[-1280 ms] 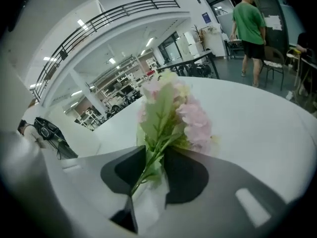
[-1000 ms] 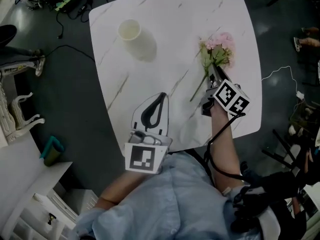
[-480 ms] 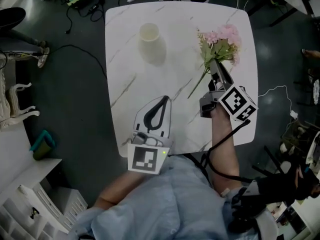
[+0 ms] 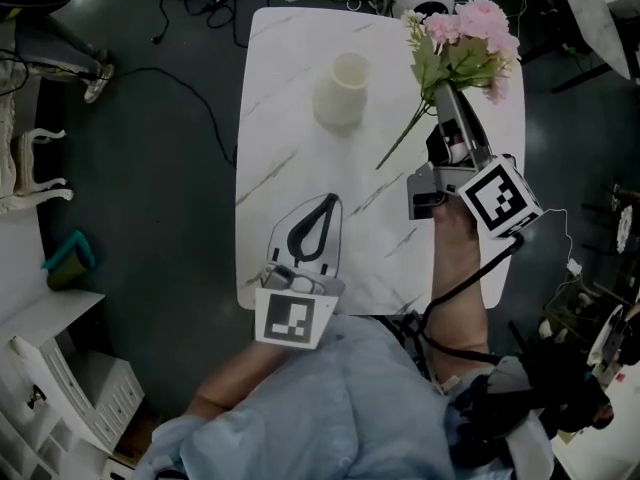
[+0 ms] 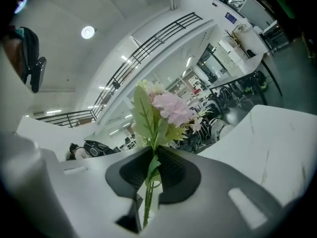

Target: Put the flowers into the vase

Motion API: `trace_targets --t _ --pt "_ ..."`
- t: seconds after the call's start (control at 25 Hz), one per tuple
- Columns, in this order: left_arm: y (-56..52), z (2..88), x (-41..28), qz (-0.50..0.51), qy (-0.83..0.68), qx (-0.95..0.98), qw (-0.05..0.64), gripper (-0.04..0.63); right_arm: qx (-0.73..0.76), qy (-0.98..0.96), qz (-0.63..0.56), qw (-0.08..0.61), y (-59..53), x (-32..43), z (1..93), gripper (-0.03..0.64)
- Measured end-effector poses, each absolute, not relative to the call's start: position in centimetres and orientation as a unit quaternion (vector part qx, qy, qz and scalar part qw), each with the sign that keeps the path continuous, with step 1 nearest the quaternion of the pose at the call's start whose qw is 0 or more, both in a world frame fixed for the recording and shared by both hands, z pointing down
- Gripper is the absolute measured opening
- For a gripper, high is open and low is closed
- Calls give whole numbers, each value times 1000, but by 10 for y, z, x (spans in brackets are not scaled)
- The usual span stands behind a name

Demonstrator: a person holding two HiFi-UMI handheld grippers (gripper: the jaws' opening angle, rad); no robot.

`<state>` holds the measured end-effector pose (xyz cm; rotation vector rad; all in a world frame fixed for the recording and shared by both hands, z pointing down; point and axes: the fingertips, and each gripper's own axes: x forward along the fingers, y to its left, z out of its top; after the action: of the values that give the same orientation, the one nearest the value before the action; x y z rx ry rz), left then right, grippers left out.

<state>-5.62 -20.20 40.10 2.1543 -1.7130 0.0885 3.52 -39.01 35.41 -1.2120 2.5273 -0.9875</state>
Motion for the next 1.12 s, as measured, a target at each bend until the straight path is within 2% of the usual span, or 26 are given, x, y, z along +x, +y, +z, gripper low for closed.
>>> trace_targets --t 0.44,0.88,1.12 --pt "-212 409 -94 16 -638 741 208 3 -356 885 -282 107 -430 -30 296 34" --pt "-211 420 -120 17 -654 722 225 3 -347 897 -225 156 -457 -55 254 34" --pt "-213 424 -126 17 -654 719 234 4 -349 903 -186 168 -453 -63 263 34"
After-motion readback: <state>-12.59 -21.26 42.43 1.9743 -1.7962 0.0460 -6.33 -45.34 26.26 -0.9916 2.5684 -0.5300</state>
